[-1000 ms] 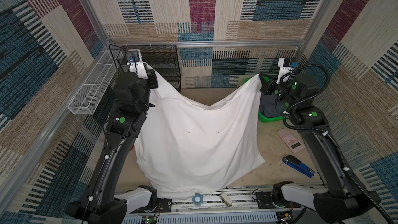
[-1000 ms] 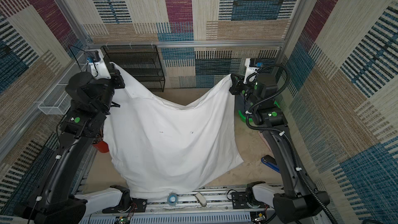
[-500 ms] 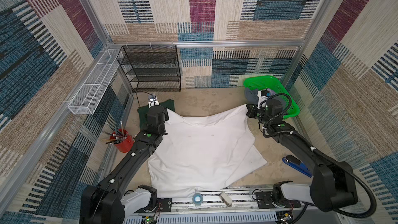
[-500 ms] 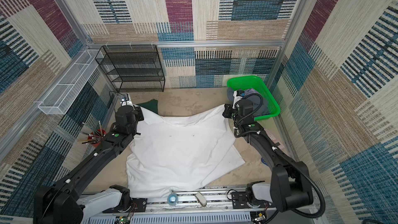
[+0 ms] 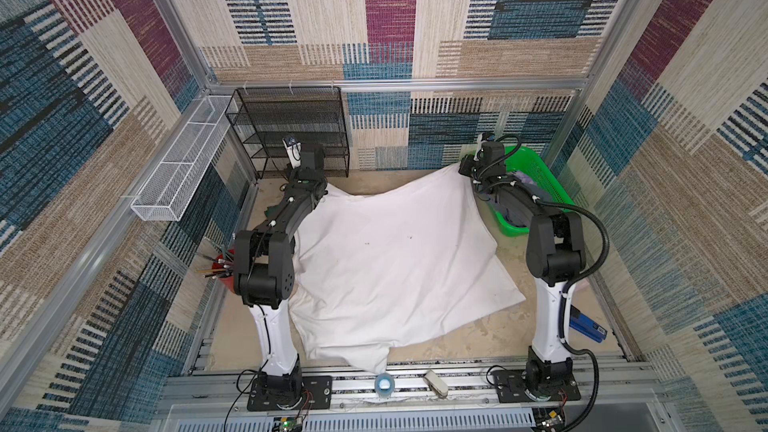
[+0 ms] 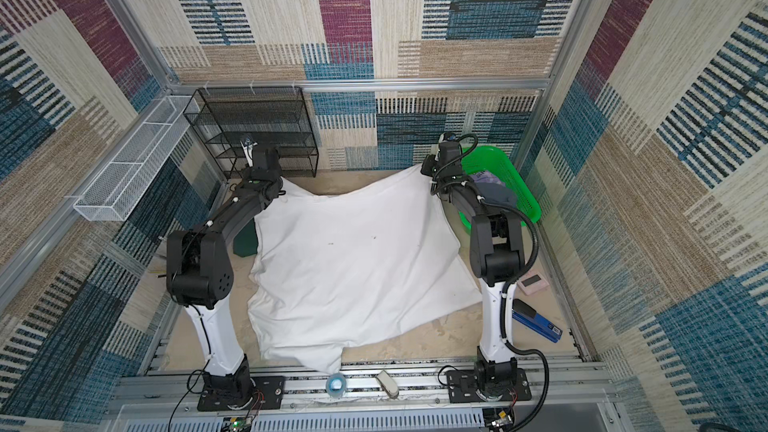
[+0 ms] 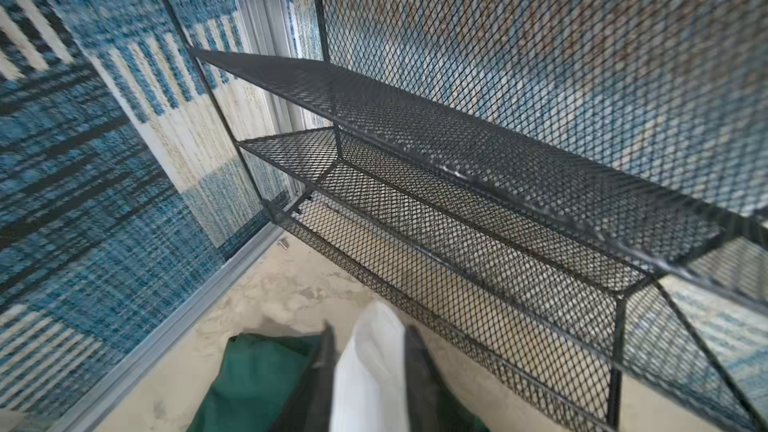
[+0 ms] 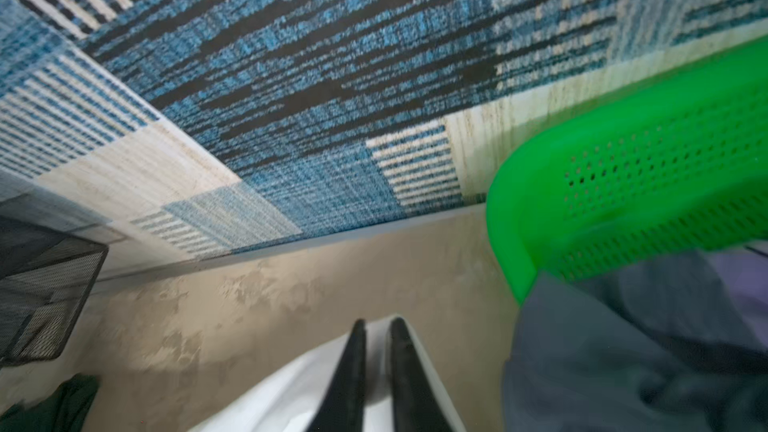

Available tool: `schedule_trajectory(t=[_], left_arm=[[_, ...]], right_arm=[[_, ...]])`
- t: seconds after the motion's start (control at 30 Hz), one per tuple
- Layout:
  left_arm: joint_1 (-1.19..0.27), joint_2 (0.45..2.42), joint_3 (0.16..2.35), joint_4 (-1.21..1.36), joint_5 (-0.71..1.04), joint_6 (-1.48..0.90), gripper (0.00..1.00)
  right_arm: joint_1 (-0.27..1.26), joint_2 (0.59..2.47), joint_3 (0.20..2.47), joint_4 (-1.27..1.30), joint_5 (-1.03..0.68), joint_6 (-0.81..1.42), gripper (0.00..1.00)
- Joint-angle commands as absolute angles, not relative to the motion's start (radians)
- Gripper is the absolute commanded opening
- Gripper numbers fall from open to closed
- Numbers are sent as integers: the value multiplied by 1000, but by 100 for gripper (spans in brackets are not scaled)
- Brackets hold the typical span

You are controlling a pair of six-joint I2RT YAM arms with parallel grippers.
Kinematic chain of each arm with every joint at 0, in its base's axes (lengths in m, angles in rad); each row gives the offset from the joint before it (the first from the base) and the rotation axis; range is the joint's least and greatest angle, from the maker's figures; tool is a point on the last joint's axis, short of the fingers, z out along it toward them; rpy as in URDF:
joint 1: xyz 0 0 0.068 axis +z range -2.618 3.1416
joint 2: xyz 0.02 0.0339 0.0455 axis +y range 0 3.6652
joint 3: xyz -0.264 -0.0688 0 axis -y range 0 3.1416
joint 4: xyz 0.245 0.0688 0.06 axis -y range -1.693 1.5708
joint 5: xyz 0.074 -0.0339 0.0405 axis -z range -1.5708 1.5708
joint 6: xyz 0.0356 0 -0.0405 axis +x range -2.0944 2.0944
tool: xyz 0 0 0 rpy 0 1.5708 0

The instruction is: Fold and stack the t-shirts

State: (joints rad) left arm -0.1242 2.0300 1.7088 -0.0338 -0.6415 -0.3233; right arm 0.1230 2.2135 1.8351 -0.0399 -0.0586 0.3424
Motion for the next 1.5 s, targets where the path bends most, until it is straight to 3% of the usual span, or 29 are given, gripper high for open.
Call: schedule_trajectory(t=[0.0,0.17,0.4,0.63,0.97,1.2,1.33,1.47], left_arm=[[-123,2043,1747,-167,-551,-392,53],[-124,1878,1561,-114,-458,-380,59],[-127,1683,1230,-211,-209,-489,58],[-127,1887,1418,-299,-141,-456,56],[-126,2140,1655,-353,-166,-477,54],[-125,2220,1739,-363,-195,-477,36],[-126,2235,1762,-361,-188,-473,2],[-130,2219,1761,-303,-160,-449,0]], right_arm=[[123,2258,1914,-139,-67,313,62],[135,2076,1713,-37,-101,286,77],[219,1798,1315,-85,-159,285,78],[294,1677,989,-11,-236,373,78],[308,1682,866,2,-261,398,78],[308,1707,890,4,-278,390,79],[308,1728,906,8,-290,389,79],[308,1738,902,12,-293,387,79]])
